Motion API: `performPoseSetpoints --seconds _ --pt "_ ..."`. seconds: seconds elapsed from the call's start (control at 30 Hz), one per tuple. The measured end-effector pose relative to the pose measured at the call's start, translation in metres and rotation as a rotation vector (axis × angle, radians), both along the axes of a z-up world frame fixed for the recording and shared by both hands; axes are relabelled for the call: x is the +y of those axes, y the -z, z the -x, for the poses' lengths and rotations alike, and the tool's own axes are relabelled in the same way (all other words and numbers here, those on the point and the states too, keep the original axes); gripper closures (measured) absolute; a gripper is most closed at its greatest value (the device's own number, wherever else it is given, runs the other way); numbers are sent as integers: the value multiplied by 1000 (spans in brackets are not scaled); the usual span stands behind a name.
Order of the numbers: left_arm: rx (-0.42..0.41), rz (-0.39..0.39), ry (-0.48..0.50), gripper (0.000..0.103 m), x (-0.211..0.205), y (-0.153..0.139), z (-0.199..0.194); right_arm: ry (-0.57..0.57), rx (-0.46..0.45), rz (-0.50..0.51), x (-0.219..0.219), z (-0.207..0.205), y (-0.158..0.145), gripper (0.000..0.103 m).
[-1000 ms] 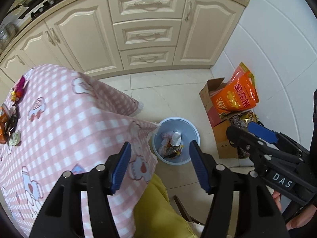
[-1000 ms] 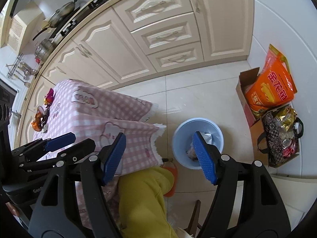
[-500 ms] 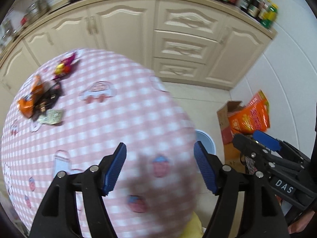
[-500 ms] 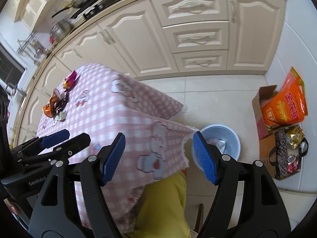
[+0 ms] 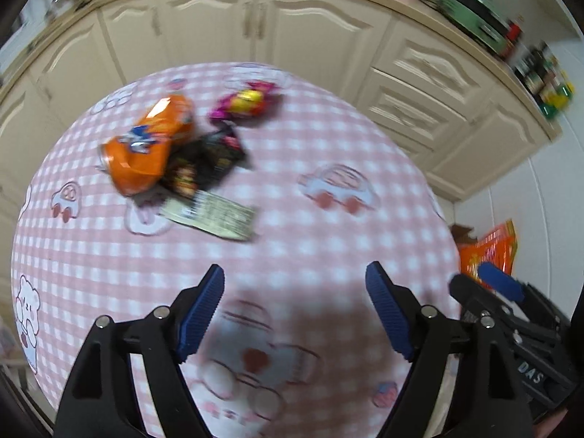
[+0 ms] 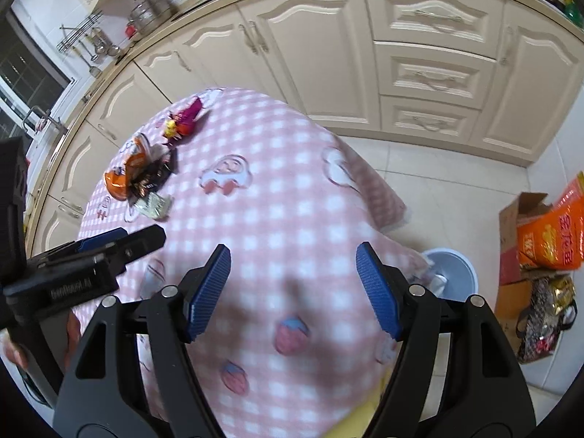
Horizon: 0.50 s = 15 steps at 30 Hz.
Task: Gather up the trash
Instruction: 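Move both tools back over the table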
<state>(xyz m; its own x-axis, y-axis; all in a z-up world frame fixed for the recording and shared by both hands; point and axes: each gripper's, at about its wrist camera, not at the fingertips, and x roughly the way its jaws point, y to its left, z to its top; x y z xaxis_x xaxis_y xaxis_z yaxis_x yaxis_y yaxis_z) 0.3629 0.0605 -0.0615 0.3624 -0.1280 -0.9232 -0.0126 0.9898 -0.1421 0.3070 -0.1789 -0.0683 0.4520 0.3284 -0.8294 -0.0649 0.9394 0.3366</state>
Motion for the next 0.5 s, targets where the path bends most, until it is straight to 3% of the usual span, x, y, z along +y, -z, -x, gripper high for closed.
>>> performPoseSetpoints --seconds 0.17,0.4,0.5 --pt "37 -14 -65 23 31 9 -25 -35 -10 -6 23 -22 -2 32" --pt "94 -35 -89 23 43 39 -51 -61 6 -2 43 -47 6 31" --pt "52 -38 -104 25 48 46 -56 -70 21 -3 49 -54 13 32"
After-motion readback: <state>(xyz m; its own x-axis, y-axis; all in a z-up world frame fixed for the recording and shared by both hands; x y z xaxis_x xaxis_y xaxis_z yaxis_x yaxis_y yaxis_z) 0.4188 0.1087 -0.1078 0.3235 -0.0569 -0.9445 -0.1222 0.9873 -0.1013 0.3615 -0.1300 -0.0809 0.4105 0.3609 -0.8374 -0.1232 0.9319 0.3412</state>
